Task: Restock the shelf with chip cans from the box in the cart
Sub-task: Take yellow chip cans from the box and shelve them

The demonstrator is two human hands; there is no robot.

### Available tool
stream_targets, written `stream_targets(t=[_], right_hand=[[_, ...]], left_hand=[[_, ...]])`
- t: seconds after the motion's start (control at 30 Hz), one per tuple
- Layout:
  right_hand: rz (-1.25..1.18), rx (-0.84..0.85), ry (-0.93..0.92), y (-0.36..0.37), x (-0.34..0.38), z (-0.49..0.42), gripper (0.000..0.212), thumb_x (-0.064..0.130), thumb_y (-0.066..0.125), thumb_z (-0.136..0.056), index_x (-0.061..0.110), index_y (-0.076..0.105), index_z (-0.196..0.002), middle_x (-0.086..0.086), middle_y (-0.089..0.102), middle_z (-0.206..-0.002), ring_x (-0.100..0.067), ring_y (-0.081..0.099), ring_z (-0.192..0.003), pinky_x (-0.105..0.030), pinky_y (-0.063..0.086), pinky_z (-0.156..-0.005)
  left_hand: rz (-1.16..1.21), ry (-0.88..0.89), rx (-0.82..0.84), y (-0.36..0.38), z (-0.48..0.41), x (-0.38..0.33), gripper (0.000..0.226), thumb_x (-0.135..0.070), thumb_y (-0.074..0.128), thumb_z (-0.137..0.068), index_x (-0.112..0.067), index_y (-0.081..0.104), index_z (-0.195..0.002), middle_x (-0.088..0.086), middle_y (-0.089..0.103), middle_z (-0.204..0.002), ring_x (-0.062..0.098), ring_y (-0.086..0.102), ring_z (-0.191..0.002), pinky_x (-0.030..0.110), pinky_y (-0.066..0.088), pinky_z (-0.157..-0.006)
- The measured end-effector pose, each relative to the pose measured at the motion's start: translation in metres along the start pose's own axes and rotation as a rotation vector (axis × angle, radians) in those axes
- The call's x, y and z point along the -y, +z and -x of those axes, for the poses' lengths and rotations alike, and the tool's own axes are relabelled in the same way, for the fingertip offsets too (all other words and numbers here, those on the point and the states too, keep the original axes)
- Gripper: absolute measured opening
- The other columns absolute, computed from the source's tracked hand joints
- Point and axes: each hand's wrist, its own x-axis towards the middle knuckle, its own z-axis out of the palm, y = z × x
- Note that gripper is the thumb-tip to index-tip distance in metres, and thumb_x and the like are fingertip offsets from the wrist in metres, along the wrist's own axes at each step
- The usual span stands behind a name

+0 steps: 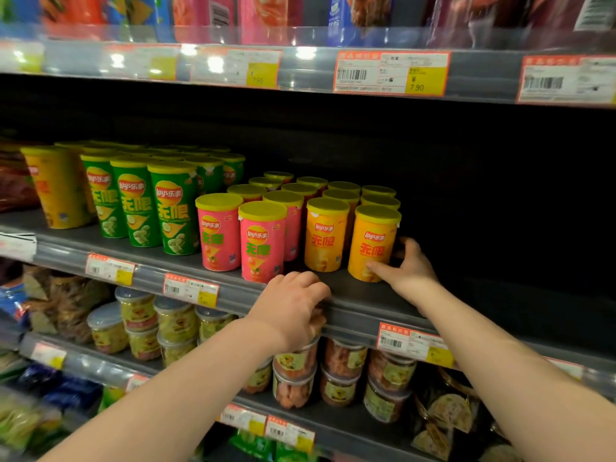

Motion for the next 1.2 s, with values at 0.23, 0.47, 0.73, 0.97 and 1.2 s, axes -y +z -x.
stream_targets(t=[0.23,0.47,0.73,0.97,1.2], right_hand=[[0.166,-0.078,-0.155,-0.015,-0.002,0.043,0.069,0.035,0.069,-0.083,0.018,0.036,-0.141,-0.008,0.042,-0.138,-0.027,0.05,-0.121,-0.038,0.045,-0.096],[0.513,0.056,-0.476,0.012,0.025,0.116,0.041,0.038,0.052,-0.093,0.028,0.044,-0.133,0.007,0.044,-0.133,-0.017,0.04,-0.125,-0.032,0.032,-0.104],[0.6,0.415,-0.518,0.095,0.05,0.187,0.042,0.037,0.051,-0.092,0.025,0.049,-0.132,0.004,0.051,-0.13,-0.018,0.047,-0.121,-0.032,0.043,-0.095],[0.671,0.626,-0.556,0.177,0.077,0.254,0.044,0.042,0.051,-0.091,0.028,0.047,-0.133,0.003,0.049,-0.134,-0.021,0.047,-0.122,-0.035,0.043,-0.096],[0.702,0.796,-0.673,0.256,0.114,0.324,0.04,0.039,0.05,-0.09,0.025,0.051,-0.128,0.0,0.053,-0.127,-0.022,0.051,-0.117,-0.037,0.045,-0.094]], left_hand=[[0.04,0.052,-0.109,-0.003,0.027,0.011,0.052,-0.033,0.062,-0.063,-0.015,0.063,-0.112,0.006,0.061,-0.108,0.03,0.06,-0.095,0.041,0.052,-0.075],[0.013,-0.001,-0.014,-0.01,0.083,0.024,0.04,-0.033,0.046,-0.083,-0.018,0.059,-0.118,0.003,0.055,-0.121,0.026,0.052,-0.112,0.039,0.046,-0.089],[-0.006,-0.21,0.178,-0.006,0.191,0.062,0.04,-0.042,0.047,-0.092,-0.02,0.048,-0.126,0.0,0.046,-0.127,0.023,0.044,-0.118,0.034,0.038,-0.092],[0.028,-0.413,0.311,0.001,0.305,0.101,0.044,-0.044,0.048,-0.09,-0.019,0.048,-0.126,0.001,0.047,-0.123,0.025,0.048,-0.114,0.036,0.045,-0.088],[0.022,-0.647,0.395,-0.006,0.425,0.133,0.046,-0.043,0.049,-0.089,-0.023,0.045,-0.13,0.002,0.045,-0.126,0.026,0.047,-0.119,0.04,0.043,-0.092]])
